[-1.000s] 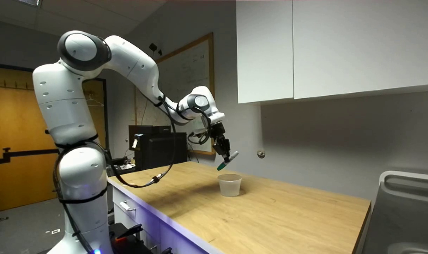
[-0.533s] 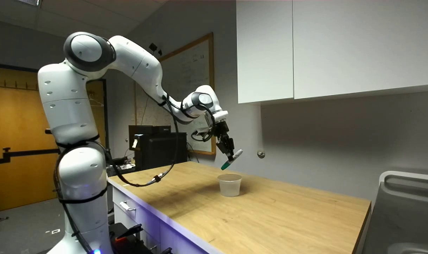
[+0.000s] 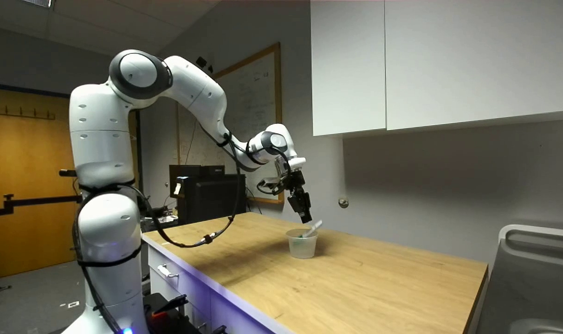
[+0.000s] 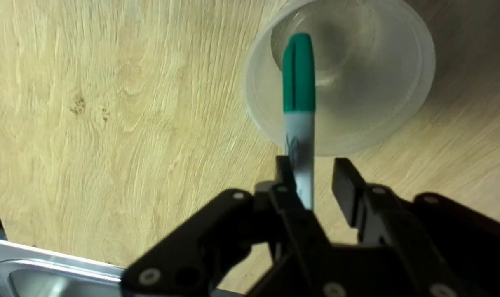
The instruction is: Put the marker in the cup
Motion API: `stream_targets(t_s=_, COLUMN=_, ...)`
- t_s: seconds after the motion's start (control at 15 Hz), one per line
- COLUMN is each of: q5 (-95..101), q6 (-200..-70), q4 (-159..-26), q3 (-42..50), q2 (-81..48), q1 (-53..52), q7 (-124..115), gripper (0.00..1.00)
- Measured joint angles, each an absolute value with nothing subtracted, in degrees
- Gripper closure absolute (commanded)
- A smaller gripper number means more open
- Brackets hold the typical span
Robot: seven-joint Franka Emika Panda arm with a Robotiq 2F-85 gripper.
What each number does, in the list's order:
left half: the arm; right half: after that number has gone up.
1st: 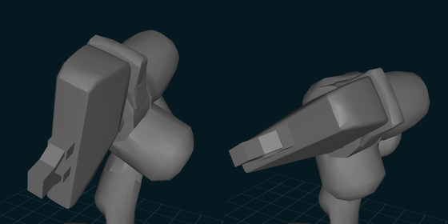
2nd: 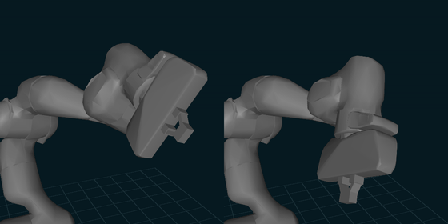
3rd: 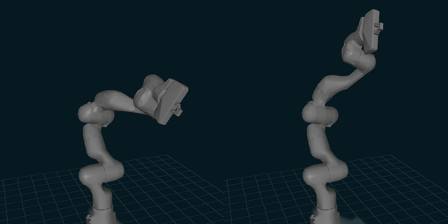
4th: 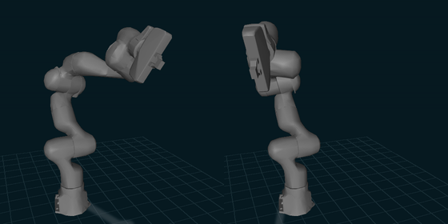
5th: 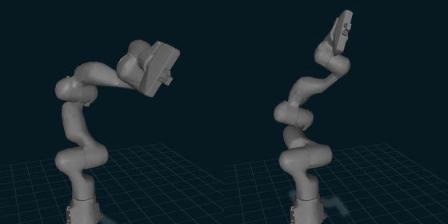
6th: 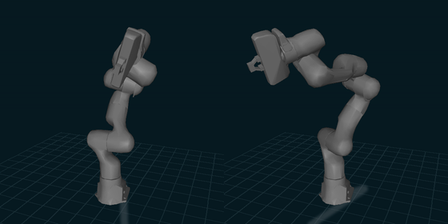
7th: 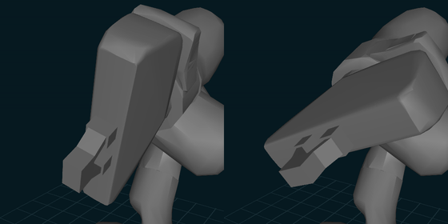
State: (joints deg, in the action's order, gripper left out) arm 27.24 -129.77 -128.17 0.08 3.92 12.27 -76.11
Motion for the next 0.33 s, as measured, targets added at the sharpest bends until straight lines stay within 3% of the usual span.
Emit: stream_targets(t_s=0.33, q5=27.2, q6=-129.3, q4=-127.3, q3=1.6, q2=2.4, q1=10.9, q7=-76.1, gripper=0.01)
